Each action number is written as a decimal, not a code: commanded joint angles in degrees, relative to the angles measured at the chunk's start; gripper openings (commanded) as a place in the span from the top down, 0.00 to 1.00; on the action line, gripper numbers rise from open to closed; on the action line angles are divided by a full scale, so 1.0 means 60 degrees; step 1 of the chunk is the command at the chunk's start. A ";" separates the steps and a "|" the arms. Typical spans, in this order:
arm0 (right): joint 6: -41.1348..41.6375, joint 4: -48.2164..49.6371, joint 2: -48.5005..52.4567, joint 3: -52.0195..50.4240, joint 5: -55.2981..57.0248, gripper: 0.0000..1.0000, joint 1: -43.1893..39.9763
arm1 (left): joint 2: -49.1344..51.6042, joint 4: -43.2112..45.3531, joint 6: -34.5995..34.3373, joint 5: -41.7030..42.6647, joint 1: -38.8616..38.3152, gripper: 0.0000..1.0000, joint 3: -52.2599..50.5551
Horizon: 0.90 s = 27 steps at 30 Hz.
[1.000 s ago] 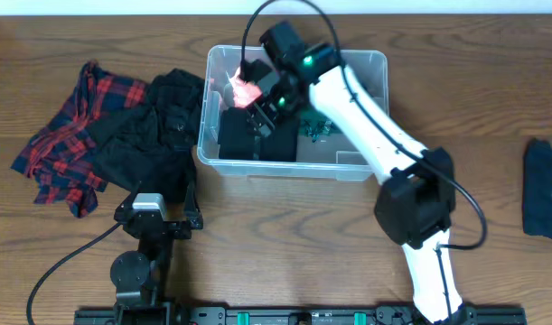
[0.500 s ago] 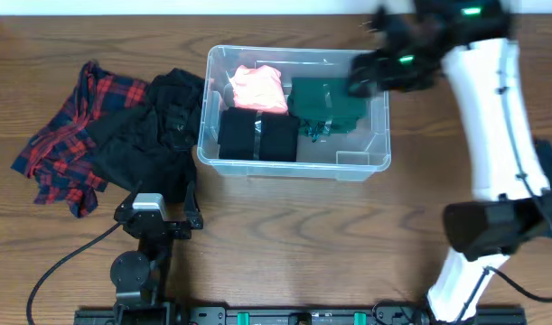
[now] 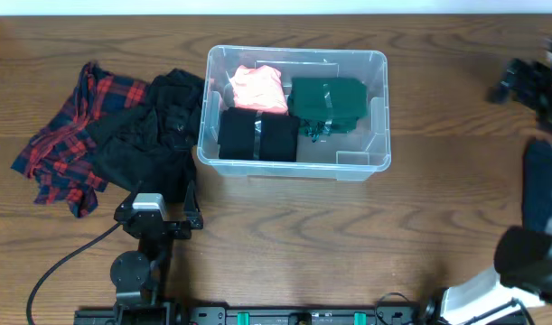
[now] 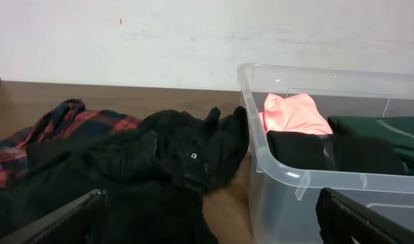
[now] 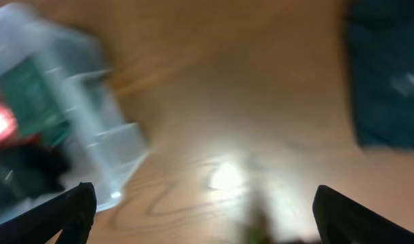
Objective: Pack container
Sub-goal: 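Move the right gripper to the navy folded cloth at right edge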
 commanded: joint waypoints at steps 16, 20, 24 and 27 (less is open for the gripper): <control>0.2178 0.4936 -0.1512 -0.7730 0.1129 0.01 -0.4998 | -0.0044 -0.0317 0.0029 0.0138 0.0051 0.02 -0.0164; 0.2317 0.5821 -0.1512 -0.8579 0.1344 0.01 -0.5362 | -0.0044 -0.0317 0.0029 0.0135 0.0051 0.02 -0.0164; 0.2204 0.6572 -0.1512 -0.9005 0.1647 0.01 -0.5701 | -0.0044 -0.0317 0.0033 0.0135 0.0051 0.02 -0.0164; 0.2025 0.7297 -0.1512 -0.9340 0.1534 0.01 -0.5880 | -0.0044 -0.0313 0.0029 0.0138 0.0051 0.02 -0.0164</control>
